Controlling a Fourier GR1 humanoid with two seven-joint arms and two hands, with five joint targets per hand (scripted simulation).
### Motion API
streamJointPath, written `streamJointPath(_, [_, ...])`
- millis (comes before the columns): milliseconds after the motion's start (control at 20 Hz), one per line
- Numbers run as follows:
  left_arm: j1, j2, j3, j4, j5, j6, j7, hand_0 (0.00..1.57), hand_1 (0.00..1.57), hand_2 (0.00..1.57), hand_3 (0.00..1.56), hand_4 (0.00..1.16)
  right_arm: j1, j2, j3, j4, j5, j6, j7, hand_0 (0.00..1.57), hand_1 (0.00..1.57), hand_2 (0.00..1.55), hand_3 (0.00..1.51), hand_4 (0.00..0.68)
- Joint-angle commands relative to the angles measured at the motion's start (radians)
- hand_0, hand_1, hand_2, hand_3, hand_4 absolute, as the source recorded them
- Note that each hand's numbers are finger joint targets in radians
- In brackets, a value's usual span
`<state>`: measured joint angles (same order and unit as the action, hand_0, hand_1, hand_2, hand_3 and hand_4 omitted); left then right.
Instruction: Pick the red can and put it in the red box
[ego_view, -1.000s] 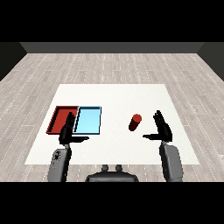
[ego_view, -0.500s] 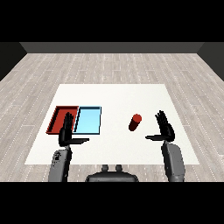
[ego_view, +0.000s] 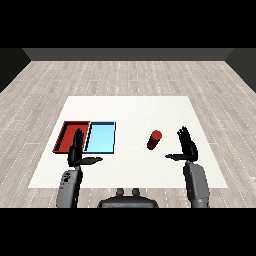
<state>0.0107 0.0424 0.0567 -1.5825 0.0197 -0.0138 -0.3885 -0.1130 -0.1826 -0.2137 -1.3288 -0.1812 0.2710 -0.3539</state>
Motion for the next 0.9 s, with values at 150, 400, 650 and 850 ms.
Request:
streamJointPath(150, [0.035, -0.002, -0.001, -0.007, 0.006, -0.016, -0.042, 0.0, 0.0, 0.0, 0.0, 0.0, -0.067, 0.001, 0.003, 0.13, 0.019, 0.009, -0.068, 0.0, 0.0, 0.0, 0.0, 0.0])
streamJointPath(400, [-0.048, 0.002, 0.002, -0.05, 0.022, 0.009, 0.081, 0.0, 0.0, 0.0, 0.0, 0.0, -0.091, -0.017, -0.01, 0.102, -0.033, 0.022, 0.027, 0.0, 0.0, 0.0, 0.0, 0.0])
streamJointPath(650, [-0.04, -0.002, 0.018, 0.013, 0.038, -0.004, 0.027, 0.0, 0.0, 0.0, 0.0, 0.0, -0.124, 0.029, 0.007, 0.155, -0.035, -0.014, 0.004, 0.0, 0.0, 0.0, 0.0, 0.0])
streamJointPath(850, [0.008, -0.036, -0.038, -0.098, 0.02, 0.019, 0.085, 0.0, 0.0, 0.0, 0.0, 0.0, -0.242, 0.049, 0.015, 0.248, -0.037, -0.042, 0.045, 0.0, 0.0, 0.0, 0.0, 0.0])
